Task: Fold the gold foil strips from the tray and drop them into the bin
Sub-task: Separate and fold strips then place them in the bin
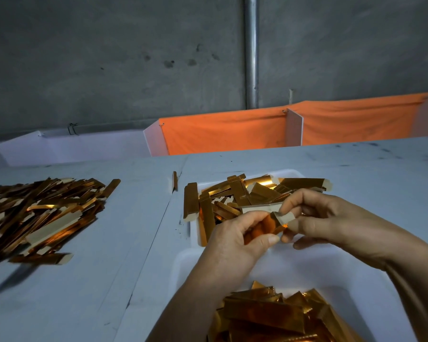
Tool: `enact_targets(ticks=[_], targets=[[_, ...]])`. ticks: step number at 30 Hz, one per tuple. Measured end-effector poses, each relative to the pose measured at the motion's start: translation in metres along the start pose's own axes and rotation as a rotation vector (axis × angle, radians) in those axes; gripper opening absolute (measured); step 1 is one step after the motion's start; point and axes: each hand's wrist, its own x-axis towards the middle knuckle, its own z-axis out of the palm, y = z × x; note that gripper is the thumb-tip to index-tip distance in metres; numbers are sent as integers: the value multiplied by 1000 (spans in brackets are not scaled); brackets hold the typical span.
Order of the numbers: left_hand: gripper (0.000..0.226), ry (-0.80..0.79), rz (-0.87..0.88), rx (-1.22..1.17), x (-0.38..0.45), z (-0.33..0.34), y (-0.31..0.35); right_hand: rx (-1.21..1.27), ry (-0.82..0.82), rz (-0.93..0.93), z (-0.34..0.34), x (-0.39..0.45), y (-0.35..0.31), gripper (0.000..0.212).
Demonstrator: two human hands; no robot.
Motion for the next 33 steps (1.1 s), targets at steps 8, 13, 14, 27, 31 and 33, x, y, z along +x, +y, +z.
enact_targets(ticks=[8,13,14,27,31,33], targets=[[40,-13,27,101,-1,0,-1,-91,64,-18,5,2,1,10],[48,-27,66,222,-2,3,-1,-256,87,-4,12,6,5,13],[48,-29,74,246,-2,4,-1,-273,87,1,13,7,6,13],[47,-21,78,189,-2,1,-3,340,-61,166,3,8,12,27],[45,-34,82,181,-3,1,-3,333,-44,175,2,9,13,29],[44,-41,81,181,-3,1,-3,304,-32,183,3,10,13,28]])
